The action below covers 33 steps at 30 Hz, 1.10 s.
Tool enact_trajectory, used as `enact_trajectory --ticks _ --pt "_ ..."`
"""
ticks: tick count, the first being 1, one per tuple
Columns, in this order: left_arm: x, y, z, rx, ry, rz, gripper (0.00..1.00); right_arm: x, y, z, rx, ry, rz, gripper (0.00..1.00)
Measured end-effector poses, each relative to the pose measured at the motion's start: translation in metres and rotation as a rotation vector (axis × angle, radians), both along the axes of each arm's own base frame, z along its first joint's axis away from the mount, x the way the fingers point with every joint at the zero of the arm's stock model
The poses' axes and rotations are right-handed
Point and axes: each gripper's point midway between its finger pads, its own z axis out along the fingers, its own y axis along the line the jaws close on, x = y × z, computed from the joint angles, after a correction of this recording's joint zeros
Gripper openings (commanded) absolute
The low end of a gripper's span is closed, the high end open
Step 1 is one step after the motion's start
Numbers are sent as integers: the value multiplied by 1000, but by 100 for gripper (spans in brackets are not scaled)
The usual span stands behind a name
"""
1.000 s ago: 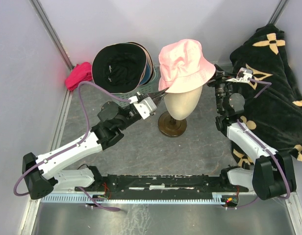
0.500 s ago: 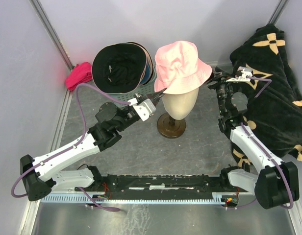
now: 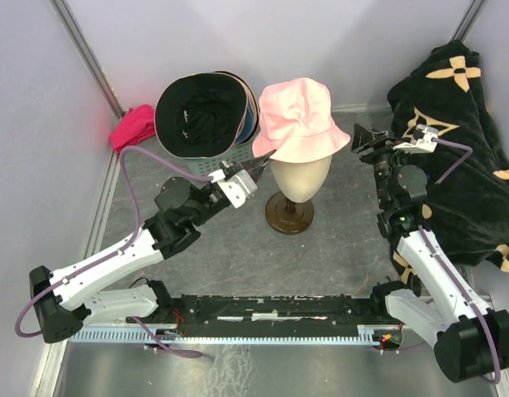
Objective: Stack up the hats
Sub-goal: Place the hat on the hat stand.
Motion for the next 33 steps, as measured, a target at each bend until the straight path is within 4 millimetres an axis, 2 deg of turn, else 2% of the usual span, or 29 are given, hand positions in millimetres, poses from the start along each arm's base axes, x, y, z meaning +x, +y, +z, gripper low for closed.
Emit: enact_trajectory --ticks 4,10,18,26,33 --pt "0 3 -2 -1 3 9 3 -11 -3 -2 52 19 1 64" --pt "-2 5 -3 3 6 7 3 -27 -5 2 230 68 20 62" --pt "-3 3 -14 45 23 4 3 -47 -2 33 511 79 85 63" --pt "-2 1 -25 89 37 7 3 -53 12 29 709 153 175 65" --pt "-2 1 -30 112 42 9 3 -61 22 36 808 168 258 67"
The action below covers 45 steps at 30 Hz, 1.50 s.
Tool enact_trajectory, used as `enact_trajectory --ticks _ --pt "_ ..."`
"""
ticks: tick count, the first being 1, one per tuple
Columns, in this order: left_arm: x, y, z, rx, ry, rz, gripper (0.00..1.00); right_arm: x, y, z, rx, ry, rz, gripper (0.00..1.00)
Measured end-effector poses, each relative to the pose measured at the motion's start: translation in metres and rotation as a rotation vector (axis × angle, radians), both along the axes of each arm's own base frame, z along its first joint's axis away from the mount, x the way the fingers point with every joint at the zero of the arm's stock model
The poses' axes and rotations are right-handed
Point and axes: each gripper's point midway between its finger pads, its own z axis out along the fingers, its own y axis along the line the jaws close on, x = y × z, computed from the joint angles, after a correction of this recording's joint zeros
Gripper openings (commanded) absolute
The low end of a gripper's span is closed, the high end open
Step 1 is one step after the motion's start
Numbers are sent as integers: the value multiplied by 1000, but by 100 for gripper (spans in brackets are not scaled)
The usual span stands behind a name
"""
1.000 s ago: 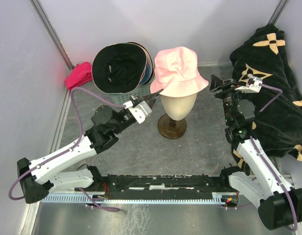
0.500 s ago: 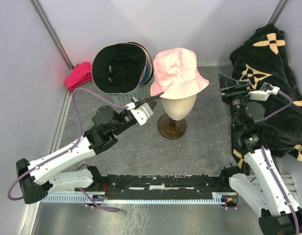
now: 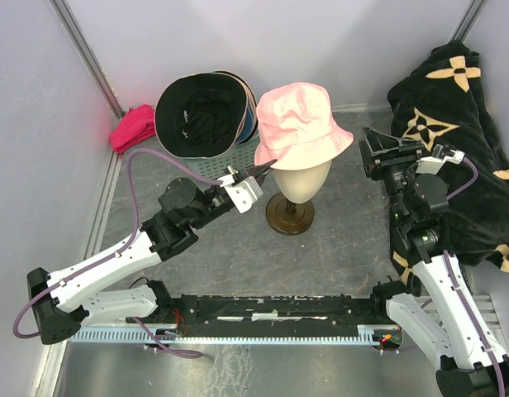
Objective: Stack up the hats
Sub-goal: Place the hat on the hat stand.
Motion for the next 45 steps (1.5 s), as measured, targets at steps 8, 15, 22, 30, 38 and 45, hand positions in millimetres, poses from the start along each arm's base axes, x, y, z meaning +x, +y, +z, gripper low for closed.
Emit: enact_trajectory --ticks 8,15,22,30,38,45 --pt "0 0 0 1 -1 -3 3 -12 11 11 76 -16 83 67" --pt "0 0 0 6 -8 -2 3 -6 28 1 101 29 165 66" --pt "0 -2 -2 11 -7 -2 3 -2 43 -1 110 34 226 62" --pt "1 -2 -2 15 -12 0 3 0 48 8 143 2 255 19" --pt "2 -2 -9 25 -5 2 3 -4 49 10 168 -11 273 1" --pt "1 0 -16 33 2 7 3 -14 48 -2 170 -16 285 1"
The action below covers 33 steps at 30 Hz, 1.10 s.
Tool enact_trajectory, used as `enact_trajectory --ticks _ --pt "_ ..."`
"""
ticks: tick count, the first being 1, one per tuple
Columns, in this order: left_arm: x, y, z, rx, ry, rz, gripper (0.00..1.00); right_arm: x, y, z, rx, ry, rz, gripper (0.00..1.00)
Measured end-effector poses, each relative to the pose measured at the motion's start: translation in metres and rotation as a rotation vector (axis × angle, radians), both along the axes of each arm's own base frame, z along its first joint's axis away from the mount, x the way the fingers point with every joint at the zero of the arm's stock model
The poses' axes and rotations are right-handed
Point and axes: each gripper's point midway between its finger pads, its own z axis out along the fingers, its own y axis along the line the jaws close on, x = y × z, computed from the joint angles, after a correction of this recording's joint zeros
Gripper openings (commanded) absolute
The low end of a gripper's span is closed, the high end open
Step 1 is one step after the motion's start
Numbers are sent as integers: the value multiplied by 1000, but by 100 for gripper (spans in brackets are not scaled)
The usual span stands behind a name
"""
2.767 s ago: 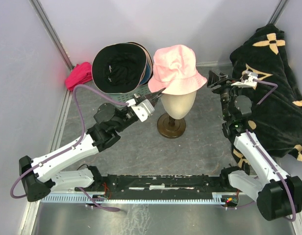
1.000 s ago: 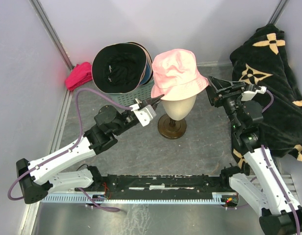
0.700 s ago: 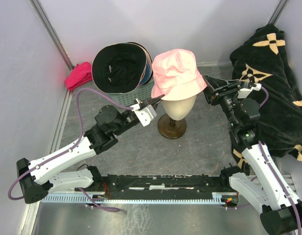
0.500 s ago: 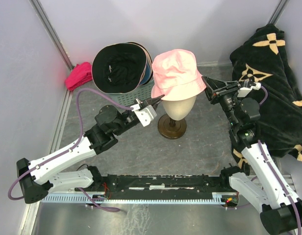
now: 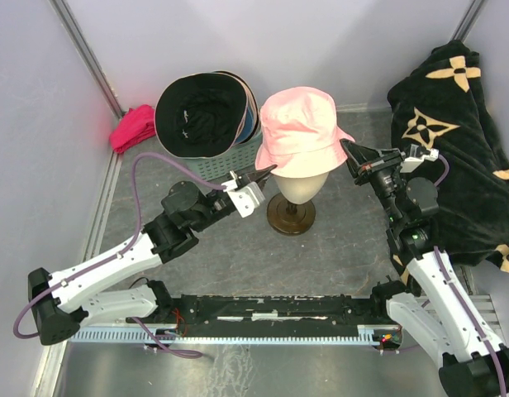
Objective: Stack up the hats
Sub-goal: Place the hat on the hat stand.
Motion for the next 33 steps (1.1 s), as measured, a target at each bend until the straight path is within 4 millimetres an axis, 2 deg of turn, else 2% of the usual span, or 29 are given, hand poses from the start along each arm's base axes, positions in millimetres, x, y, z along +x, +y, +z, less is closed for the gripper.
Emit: enact_trajectory --ticks 6,14,33 --pt "-2 3 -1 -3 0 2 4 -7 1 -3 -2 -17 13 1" --pt "-2 6 -7 -1 7 16 4 -11 4 -16 -12 -21 34 1" --pt "-3 13 -33 -1 18 40 3 -13 9 -44 -46 -15 56 1"
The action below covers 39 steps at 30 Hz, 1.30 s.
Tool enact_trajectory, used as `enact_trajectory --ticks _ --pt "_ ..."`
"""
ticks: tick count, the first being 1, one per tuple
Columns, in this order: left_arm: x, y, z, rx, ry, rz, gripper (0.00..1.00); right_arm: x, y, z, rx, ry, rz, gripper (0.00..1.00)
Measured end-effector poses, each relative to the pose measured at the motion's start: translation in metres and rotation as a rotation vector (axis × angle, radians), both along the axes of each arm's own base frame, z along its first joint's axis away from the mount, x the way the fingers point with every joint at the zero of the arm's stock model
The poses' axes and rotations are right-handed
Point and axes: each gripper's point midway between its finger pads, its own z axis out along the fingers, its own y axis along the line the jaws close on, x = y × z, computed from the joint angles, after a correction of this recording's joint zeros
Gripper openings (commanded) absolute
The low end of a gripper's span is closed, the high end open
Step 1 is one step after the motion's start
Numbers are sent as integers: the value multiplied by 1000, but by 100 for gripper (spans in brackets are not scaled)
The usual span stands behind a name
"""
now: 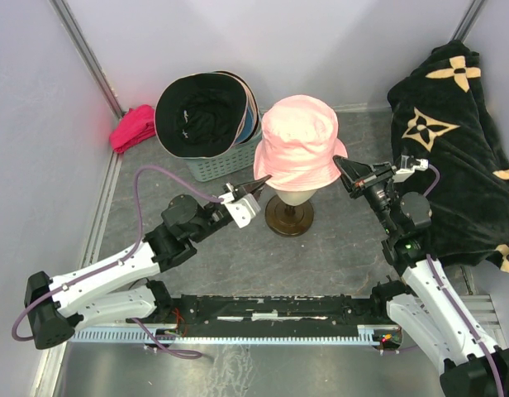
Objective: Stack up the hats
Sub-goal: Place the hat on the hat stand.
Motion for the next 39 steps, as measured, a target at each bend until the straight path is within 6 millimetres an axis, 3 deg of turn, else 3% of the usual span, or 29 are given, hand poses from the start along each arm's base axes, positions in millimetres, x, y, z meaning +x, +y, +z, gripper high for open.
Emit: enact_trajectory --ticks 18,21,24,28,33,39 --pt "-4 8 -12 -52 18 11 5 -7 3 -4 -32 -8 16 5" --pt "-4 8 -12 -55 19 11 15 -8 3 -5 -34 -7 16 12" --pt "-2 10 -14 -54 28 25 32 -7 2 -6 -40 -6 11 30" --pt "3 13 -27 -31 65 59 40 -2 2 -18 -69 27 -2 44" --pt "5 19 -31 -38 94 85 43 1 1 -37 -115 85 -9 53" --pt "4 34 -24 -74 105 124 49 -4 -2 -50 -173 115 -18 54"
